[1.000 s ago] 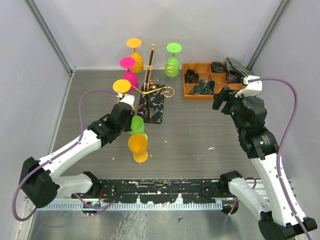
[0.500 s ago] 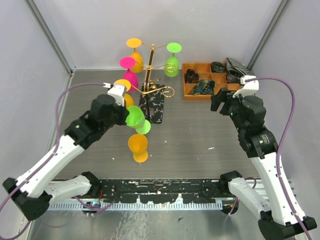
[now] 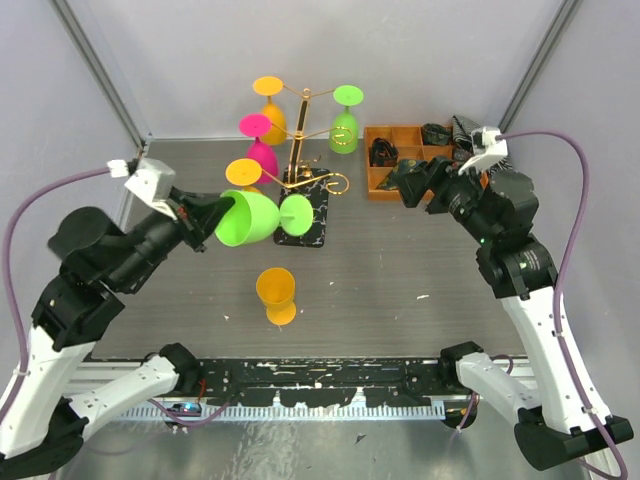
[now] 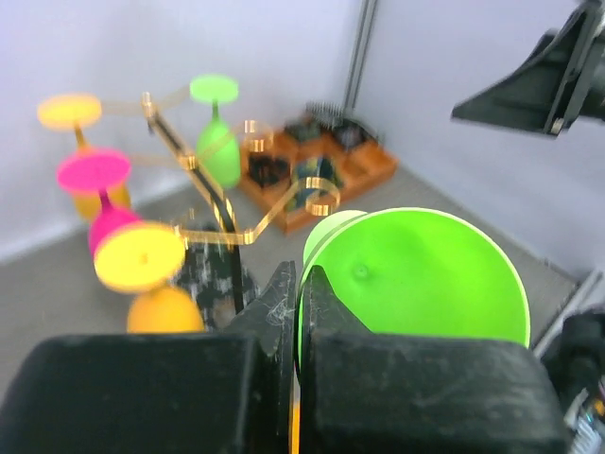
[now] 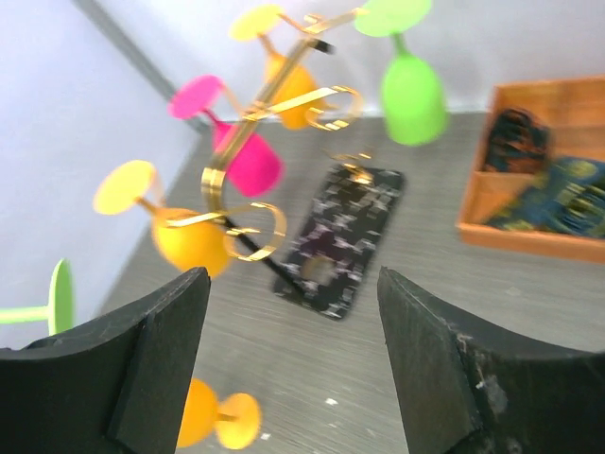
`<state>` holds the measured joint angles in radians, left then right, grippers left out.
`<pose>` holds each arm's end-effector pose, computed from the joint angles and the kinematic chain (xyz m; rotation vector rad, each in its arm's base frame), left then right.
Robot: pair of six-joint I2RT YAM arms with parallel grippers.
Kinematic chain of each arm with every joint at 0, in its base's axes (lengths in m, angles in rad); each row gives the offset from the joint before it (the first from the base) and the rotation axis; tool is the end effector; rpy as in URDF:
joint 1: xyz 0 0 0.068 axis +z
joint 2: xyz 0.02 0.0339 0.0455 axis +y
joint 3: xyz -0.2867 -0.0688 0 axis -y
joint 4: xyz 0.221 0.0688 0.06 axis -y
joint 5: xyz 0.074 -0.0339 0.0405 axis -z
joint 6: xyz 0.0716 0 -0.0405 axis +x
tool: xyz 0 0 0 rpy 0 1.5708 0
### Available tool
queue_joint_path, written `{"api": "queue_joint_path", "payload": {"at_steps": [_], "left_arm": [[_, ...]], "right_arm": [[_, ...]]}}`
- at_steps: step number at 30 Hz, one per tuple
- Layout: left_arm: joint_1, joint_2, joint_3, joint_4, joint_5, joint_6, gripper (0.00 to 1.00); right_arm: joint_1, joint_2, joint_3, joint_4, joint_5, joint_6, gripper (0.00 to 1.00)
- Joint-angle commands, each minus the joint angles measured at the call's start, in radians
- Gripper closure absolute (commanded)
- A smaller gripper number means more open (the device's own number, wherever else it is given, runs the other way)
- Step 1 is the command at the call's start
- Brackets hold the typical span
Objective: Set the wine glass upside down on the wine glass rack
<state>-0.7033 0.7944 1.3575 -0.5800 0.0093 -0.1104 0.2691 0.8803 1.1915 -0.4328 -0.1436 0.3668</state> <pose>0.0907 -0.0778 0.4843 0.4817 1.5517 -0.6391 0.1642 0.0559 0.4417 -0.0254 1.7267 0.5947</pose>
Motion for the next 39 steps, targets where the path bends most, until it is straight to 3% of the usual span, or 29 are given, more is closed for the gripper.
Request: {"api": "queue_joint_path", "payload": {"at_steps": [1, 5, 11, 16, 23, 39], "left_arm": [[-0.001, -0.009, -0.023, 0.324, 0.056, 0.088, 1.0], [-0.002, 0.021, -0.178, 0.697, 0.043, 0.252, 1.0], [-0.002, 0.141, -0.436, 1.432, 0.108, 0.492, 1.0], [-0.004, 0.256, -0.505, 1.747, 0.122, 0.55, 1.0], [-0.005, 0.294, -0.554, 1.908, 0.124, 0.604, 1.0], [-0.014, 0.289, -0.616, 1.928, 0.178, 0.605, 1.0]], "right_arm": [[-0.001, 0.013, 0.096, 0.199, -0.257, 0.186, 0.23], [0.0, 0.024, 0.074, 0.376, -0.346, 0.371, 0.23], [0.004, 0.072, -0.014, 0.692, -0.404, 0.629, 0.23], [0.04, 0.152, -0.025, 0.846, -0.41, 0.707, 0.23], [0.145, 0.234, 0.0, 0.87, -0.339, 0.666, 0.23], [0.229, 0.395, 0.155, 0.908, -0.259, 0.614, 0.24]]}}
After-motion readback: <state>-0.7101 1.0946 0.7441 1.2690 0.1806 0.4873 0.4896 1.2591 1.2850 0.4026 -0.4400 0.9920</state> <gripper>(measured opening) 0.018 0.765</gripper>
